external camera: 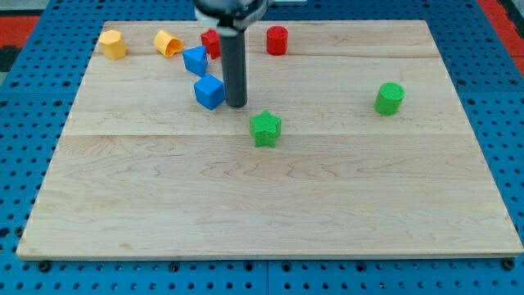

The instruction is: Move the green star diagonally to the bottom left of the green circle

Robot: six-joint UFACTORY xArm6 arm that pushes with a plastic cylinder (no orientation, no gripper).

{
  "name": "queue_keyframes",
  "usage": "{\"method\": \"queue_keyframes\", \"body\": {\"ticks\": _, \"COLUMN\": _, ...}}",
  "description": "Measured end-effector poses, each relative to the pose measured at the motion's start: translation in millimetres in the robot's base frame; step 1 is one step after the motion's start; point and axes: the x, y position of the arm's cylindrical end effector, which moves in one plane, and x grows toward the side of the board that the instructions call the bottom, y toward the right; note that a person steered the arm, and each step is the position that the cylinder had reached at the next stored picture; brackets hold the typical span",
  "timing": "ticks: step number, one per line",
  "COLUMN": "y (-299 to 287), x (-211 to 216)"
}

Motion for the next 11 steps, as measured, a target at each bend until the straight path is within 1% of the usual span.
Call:
{"method": "queue_keyframes", "body": {"ticks": 1, "y": -27.1, "x": 40.5}}
{"method": "queue_keyframes", "body": {"ticks": 2, "y": 12.3, "x": 16.0}}
{"method": "queue_keyframes", "body": {"ticks": 3, "y": 104.6, "x": -35.1}}
{"method": "queue_keyframes", "body": {"ticks": 4, "y": 84.2, "x": -6.4}}
{"method": "queue_keyframes", "body": {"ticks": 5, "y": 19.0, "x": -19.0}}
{"method": "queue_keyframes", "body": {"ticks": 6, "y": -18.9, "x": 0.6}}
{"method": "queue_keyframes", "body": {"ticks": 7, "y": 9.0, "x": 28.2}}
{"method": "queue_keyframes", "body": {"ticks": 8, "y": 86.1, "x": 13.8}}
{"method": "queue_keyframes", "body": {"ticks": 9, "y": 87.5, "x": 31.6}}
{"method": "queue_keyframes", "body": {"ticks": 10, "y": 56.9, "x": 71.3}}
{"method": "queue_keyframes", "body": {"ticks": 11, "y": 117.7, "x": 80.4}}
